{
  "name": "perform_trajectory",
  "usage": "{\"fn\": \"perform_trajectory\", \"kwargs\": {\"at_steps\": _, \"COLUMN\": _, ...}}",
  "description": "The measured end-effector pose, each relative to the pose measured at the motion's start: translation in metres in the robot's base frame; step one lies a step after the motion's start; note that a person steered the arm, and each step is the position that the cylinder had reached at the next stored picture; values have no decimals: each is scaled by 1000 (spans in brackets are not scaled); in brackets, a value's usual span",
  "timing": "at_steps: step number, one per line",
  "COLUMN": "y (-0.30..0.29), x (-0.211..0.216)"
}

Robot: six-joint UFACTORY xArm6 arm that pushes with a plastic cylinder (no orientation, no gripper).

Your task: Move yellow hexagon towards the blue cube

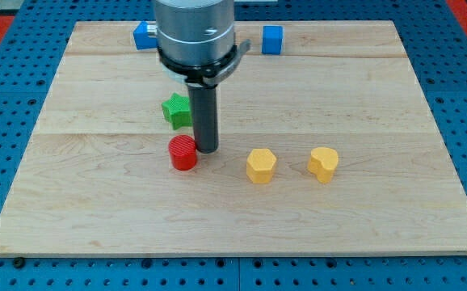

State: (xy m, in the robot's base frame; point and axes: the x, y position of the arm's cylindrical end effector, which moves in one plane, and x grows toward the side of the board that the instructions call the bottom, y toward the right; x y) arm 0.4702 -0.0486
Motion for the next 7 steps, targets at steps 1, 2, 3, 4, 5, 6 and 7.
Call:
{"fn": "perform_trajectory", "kwargs": {"at_steps": 1, "y": -19, "x": 0}}
{"fn": "perform_trajectory", "kwargs": {"at_steps": 2, "y": -25, "x": 0}}
{"fn": "perform_trajectory", "kwargs": {"at_steps": 3, "y": 7, "x": 2}}
{"fn": "perform_trajectory", "kwargs": {"at_steps": 4, "y": 17, "x": 24}}
{"fn": "perform_trajectory", "kwargs": {"at_steps": 5, "y": 16, "x": 45}}
{"fn": "perform_trajectory", "kwargs": {"at_steps": 6, "y": 27, "x": 55}}
{"fn": "perform_trajectory", "kwargs": {"at_steps": 7, "y": 58, "x": 56}}
